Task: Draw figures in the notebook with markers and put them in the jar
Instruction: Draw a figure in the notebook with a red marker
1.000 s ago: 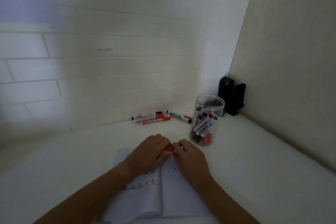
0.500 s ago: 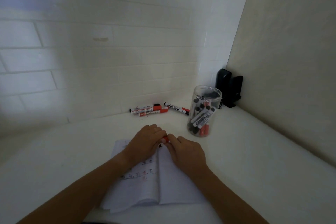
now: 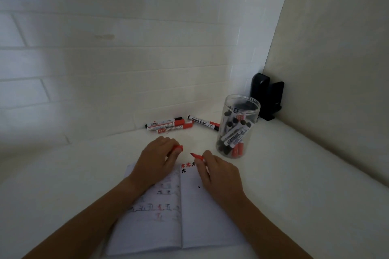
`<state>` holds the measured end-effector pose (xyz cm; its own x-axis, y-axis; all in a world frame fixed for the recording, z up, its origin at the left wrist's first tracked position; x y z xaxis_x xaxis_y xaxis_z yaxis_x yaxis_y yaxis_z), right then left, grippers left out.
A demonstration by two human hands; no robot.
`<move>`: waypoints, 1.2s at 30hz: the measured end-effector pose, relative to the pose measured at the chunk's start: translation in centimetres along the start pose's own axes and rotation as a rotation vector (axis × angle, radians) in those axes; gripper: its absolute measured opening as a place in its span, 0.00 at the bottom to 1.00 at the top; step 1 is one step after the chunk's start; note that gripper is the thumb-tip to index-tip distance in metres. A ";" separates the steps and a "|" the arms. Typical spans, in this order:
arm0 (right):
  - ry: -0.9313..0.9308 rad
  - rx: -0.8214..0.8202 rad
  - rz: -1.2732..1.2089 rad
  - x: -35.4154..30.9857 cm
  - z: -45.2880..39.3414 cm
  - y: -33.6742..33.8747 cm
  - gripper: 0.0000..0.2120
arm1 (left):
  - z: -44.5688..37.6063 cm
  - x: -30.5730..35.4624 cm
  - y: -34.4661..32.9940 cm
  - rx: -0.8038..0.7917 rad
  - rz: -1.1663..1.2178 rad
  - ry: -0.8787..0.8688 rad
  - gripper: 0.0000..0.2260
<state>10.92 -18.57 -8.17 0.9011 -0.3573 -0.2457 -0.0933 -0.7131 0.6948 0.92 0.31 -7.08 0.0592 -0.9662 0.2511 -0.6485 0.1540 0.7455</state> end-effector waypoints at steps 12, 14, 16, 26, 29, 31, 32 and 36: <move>-0.425 -0.063 -0.877 0.6 -1.6 0.8 0.19 | -1.2 -2.7 -2.5 -0.270 0.078 0.024 0.16; -0.546 -0.111 -1.086 0.5 -1.9 1.0 0.23 | -1.2 -3.3 -2.8 -0.275 0.074 0.018 0.16; -0.559 -0.135 -1.118 0.1 -2.3 1.2 0.17 | -1.3 -3.5 -2.8 -0.283 0.067 0.001 0.18; -0.571 -0.136 -1.020 -1.2 -2.1 0.5 0.10 | -1.2 -1.6 -1.0 -0.480 0.062 -0.022 0.28; -0.672 -0.161 -1.074 -1.1 -1.9 0.9 0.03 | -1.0 -0.9 -0.6 -0.633 0.048 0.004 0.36; -0.686 -0.172 -1.074 -0.9 -1.9 1.1 0.04 | -0.9 -0.6 -0.5 -0.673 0.037 0.007 0.39; -0.686 -0.170 -1.071 -0.9 -1.9 1.2 0.03 | -0.8 -0.5 -0.5 -0.680 0.031 0.008 0.39; -0.699 -0.115 -1.013 -0.9 -1.9 1.1 0.08 | -0.6 -0.3 -0.6 -0.685 0.009 0.016 0.38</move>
<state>10.80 -17.91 -5.92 0.1220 0.0538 -0.9911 0.5840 -0.8113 0.0278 1.75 0.62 -7.29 0.0709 -0.9619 0.2641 -0.0224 0.2632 0.9645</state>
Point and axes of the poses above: each hand's wrist, its own z-axis away from the middle knuckle, its own y-axis out of the back of the hand, x = y × z, the point moved 1 cm from there along -z, towards the middle knuckle, and after that the axes turned 4 degrees about -z, right-handed, at the moved point
